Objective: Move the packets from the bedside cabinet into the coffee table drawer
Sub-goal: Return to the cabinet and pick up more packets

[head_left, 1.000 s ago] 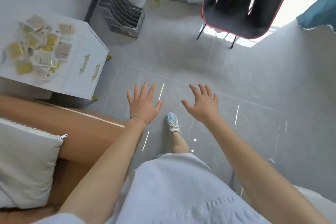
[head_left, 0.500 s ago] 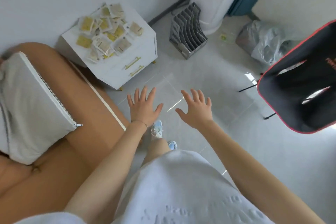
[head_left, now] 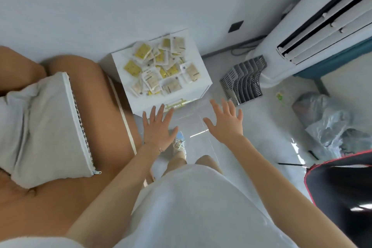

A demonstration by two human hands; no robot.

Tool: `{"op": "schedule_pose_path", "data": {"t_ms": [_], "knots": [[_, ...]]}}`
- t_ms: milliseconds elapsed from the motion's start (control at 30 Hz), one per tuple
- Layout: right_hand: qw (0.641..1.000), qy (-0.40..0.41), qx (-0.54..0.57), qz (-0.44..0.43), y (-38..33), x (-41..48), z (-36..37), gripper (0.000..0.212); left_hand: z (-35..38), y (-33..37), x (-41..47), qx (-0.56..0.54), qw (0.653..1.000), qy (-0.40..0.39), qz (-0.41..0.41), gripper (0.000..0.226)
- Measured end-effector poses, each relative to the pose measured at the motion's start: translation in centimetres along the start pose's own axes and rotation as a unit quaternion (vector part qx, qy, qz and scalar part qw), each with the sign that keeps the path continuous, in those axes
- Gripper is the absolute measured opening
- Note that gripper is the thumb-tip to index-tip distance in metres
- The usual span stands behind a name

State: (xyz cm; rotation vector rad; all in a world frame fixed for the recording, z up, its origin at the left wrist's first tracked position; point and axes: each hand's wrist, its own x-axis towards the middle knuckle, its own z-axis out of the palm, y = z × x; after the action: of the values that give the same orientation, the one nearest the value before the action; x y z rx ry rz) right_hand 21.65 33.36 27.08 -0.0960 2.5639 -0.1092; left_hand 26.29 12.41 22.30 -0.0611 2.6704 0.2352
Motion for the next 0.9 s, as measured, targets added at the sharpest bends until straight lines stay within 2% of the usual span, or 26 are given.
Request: {"op": "schedule_pose_path", "data": {"t_ms": [200,433,667,767,900], "knots": [[0.997,-0.030,-0.033,-0.057,-3.7,7.7,-2.6,0.072,-2.4,-2.4,6.4,-0.024,0.997,-0.019,-0.074,0.065],[0.989,-0.085,-0.075,-0.091,-4.5,16.4,-3.3,0.075,-3.1,-4.5,12.2,-0.054,0.987,-0.024,-0.150,0.067],[0.983,-0.131,-0.082,-0.100,-4.2,25.2,-2.6,0.078,-1.3,-5.8,18.2,-0.147,0.957,-0.034,-0.248,0.067],[0.985,-0.131,-0.059,-0.094,-4.3,28.6,-1.7,0.079,0.1,-6.7,20.8,-0.201,0.937,-0.015,-0.285,0.067],[0.989,-0.136,-0.015,-0.053,-4.0,32.5,0.7,0.083,2.9,-8.4,23.7,-0.201,0.932,-0.030,-0.300,0.071]]}}
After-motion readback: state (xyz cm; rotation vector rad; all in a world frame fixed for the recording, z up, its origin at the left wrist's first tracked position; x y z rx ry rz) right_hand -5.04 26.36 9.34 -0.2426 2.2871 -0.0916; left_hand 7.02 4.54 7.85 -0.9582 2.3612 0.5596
